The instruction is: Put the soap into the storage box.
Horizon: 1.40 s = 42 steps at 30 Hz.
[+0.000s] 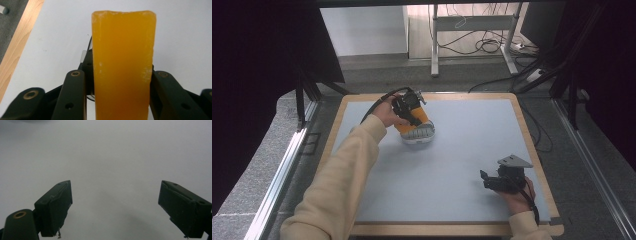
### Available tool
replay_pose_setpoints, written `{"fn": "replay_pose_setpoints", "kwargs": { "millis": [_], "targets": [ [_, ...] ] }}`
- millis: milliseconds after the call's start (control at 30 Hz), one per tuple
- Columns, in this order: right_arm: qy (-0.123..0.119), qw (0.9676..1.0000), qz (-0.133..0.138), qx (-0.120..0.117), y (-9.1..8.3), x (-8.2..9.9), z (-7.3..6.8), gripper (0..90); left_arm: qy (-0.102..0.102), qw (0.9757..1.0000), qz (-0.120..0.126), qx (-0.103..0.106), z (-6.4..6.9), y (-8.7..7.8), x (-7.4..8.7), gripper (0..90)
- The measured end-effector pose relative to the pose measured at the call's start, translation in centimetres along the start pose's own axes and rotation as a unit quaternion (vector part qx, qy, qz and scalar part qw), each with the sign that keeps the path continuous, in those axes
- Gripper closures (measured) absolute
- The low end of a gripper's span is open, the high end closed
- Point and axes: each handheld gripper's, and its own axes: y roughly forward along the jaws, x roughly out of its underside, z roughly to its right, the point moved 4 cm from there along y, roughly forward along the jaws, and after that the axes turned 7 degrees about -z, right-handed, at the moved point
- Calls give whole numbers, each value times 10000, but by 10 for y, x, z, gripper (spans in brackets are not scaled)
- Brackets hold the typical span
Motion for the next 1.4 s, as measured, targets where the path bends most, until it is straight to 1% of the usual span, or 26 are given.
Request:
{"fn": "replay_pose_setpoints", "kwargs": {
  "millis": [300,400,800,1033,1133,1400],
  "targets": [
    [9,10000,-3,4,0,0,1,121,140,9999,-87,28,-4,6,-3,620],
    [7,10000,-5,9,0,0,1,122,138,9999,-76,50,-4,8,-5,620],
    [9,10000,-8,9,1,0,2,121,249,9994,-182,150,-5,20,-7,620],
    [13,10000,-14,14,1,0,2,122,349,9988,-265,213,-3,26,-9,620],
    [18,10000,-13,17,1,0,2,122,429,9982,-335,265,-2,30,-8,620],
    [12,10000,-32,25,1,1,3,122,519,9970,-459,342,-1,38,-7,620]
  ]
}}
